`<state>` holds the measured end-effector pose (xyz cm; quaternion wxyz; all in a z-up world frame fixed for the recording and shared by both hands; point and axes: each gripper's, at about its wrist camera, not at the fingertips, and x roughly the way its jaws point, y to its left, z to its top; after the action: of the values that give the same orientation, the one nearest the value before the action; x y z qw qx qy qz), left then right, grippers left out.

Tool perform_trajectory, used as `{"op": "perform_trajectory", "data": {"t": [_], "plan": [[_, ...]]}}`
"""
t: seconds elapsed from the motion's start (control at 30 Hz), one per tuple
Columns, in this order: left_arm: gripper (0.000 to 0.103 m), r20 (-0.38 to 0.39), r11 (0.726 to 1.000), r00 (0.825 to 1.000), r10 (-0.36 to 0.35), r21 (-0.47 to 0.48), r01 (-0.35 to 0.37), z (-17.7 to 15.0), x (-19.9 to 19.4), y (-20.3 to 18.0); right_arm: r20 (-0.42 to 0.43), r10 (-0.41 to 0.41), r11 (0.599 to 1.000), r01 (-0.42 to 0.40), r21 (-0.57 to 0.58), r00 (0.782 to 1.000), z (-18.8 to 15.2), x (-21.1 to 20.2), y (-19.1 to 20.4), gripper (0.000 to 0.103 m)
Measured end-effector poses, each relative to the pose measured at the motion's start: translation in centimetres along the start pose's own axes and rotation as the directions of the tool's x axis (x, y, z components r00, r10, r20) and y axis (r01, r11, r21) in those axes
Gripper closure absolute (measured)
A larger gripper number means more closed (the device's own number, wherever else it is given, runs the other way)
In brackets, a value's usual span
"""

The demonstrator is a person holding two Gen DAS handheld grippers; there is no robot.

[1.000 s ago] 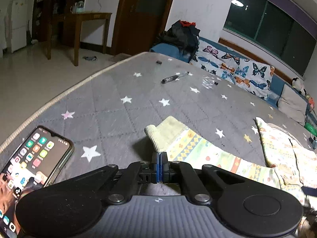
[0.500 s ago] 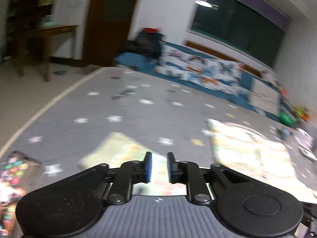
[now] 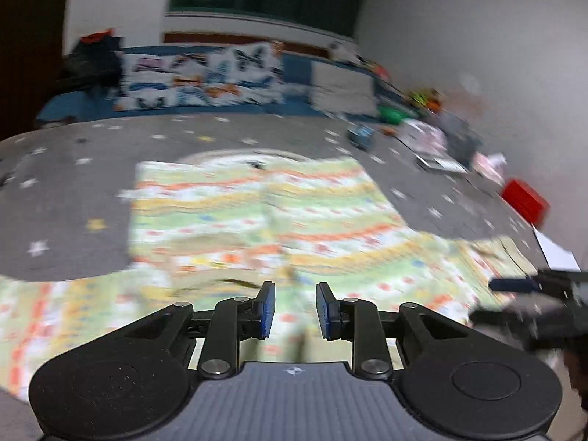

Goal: Fold clothes

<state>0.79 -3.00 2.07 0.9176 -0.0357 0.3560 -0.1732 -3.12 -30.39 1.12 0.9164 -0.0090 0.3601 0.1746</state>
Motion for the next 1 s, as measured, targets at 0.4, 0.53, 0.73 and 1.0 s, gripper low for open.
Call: {"op": "perform_trajectory", "data": {"t": [0.4,0.53,0.73,1.0], "plan": [[0.076,-0.112,0.988,0.992,-0.054,0.138,0.070,-2.0,3.1,-4.3,0.000,-0.312,0.927,0.304,0.219,0.950,-3.2,-2.1,-10.9,0.043],[0.076,-0.108,0.985,0.991,-0.075,0.144,0.090,-1.4,2.9,-4.9,-0.011,-0.421,0.867,0.406,0.287,0.907,-3.7,-2.5,-13.9,0.043],[0.076,-0.097,0.976,0.990,-0.105,0.182,0.121,-0.6,3.4,-6.9,-0.013,-0.477,0.839,0.459,0.292,0.879,-4.3,-2.1,-14.9,0.052],[0.076,-0.130,0.959,0.983,-0.130,0.234,0.158,-1.4,5.4,-9.2,0.029,-0.432,0.843,0.392,0.369,0.901,-2.9,-2.5,-15.7,0.094]]}}
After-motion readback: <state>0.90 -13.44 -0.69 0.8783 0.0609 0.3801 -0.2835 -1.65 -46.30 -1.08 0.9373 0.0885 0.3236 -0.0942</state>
